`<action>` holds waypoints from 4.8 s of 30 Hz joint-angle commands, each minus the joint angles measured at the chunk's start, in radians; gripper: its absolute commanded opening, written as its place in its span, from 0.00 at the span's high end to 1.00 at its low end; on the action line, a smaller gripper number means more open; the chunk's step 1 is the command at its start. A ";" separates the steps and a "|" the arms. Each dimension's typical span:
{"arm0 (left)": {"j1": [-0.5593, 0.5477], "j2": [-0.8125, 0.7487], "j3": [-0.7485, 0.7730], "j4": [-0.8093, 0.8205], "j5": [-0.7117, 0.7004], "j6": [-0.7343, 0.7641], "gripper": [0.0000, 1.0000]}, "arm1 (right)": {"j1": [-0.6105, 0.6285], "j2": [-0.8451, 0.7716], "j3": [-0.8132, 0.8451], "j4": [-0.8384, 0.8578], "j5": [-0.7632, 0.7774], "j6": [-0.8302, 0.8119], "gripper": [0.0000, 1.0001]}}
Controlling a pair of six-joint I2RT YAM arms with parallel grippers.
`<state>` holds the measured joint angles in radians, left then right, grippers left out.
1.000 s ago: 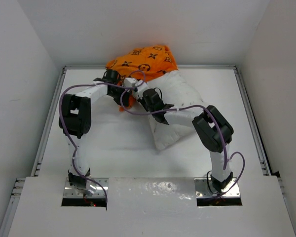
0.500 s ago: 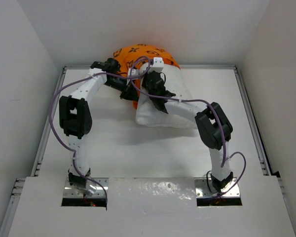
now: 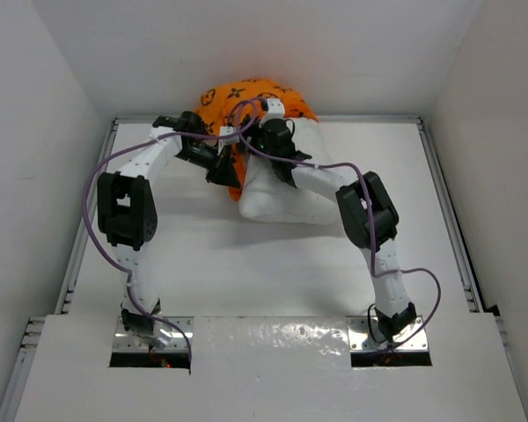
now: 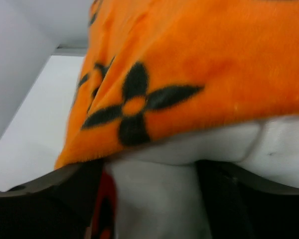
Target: Put the pillow into the pillowcase
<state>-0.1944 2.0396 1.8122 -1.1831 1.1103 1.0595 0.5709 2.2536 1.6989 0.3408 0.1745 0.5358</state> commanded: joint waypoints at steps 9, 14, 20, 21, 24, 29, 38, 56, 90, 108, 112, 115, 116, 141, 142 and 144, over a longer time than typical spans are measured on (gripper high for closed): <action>0.047 -0.096 0.064 0.037 -0.105 -0.226 0.55 | -0.020 -0.333 -0.378 0.253 -0.300 -0.082 0.19; 0.032 -0.041 0.280 0.132 -0.159 -0.335 0.47 | -0.020 -0.499 -0.377 0.086 -0.323 -0.193 0.25; -0.065 0.039 0.351 0.467 -0.571 -0.573 0.44 | -0.091 -0.548 -0.303 -0.251 -0.218 -0.198 0.19; -0.082 0.053 0.357 0.505 -0.661 -0.588 0.44 | -0.117 -0.548 -0.303 -0.269 -0.214 -0.195 0.16; -0.123 0.119 0.395 0.597 -0.760 -0.586 0.44 | -0.134 -0.548 -0.315 -0.319 -0.176 -0.238 0.10; -0.174 0.172 0.389 0.692 -0.796 -0.566 0.44 | -0.132 -0.513 -0.363 -0.338 -0.110 -0.293 0.05; -0.181 0.180 0.413 0.748 -0.873 -0.647 1.00 | -0.134 -0.300 -0.300 -0.322 -0.225 -0.301 0.25; -0.217 0.183 0.783 -0.041 0.060 -0.145 1.00 | -0.100 -0.410 -0.371 0.491 -0.183 -0.099 1.00; 0.004 0.070 0.329 0.251 -0.303 -0.414 0.27 | -0.026 -0.564 -0.411 -0.017 -0.207 -0.394 0.03; 0.230 -0.116 -0.015 0.436 -0.676 -0.702 0.02 | -0.436 -0.277 -0.206 -0.338 -0.394 -0.266 0.36; 0.224 -0.116 -0.177 0.487 -0.741 -0.632 0.03 | -0.436 -0.186 -0.212 -0.316 -0.391 -0.367 0.38; 0.205 -0.091 -0.240 0.534 -0.768 -0.586 0.03 | -0.436 -0.132 -0.232 -0.264 -0.420 -0.410 0.38; 0.205 -0.079 -0.246 0.557 -0.777 -0.578 0.03 | -0.436 -0.118 -0.222 -0.260 -0.456 -0.408 0.37; 0.167 -0.084 -0.079 -0.135 -0.067 0.008 1.00 | -0.372 -0.465 -0.499 -0.464 -1.117 -0.185 1.00; 0.167 -0.093 -0.050 -0.136 -0.054 -0.075 1.00 | -0.355 -0.504 -0.507 -0.421 -1.177 -0.118 1.00; 0.174 -0.128 0.045 -0.135 0.028 -0.113 1.00 | -0.330 -0.599 -0.509 -0.294 -1.237 0.104 1.00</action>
<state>-0.0372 2.0239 1.7275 -1.1374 0.8829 0.8761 0.1852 1.8233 1.1728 -0.0849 -0.7818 0.3710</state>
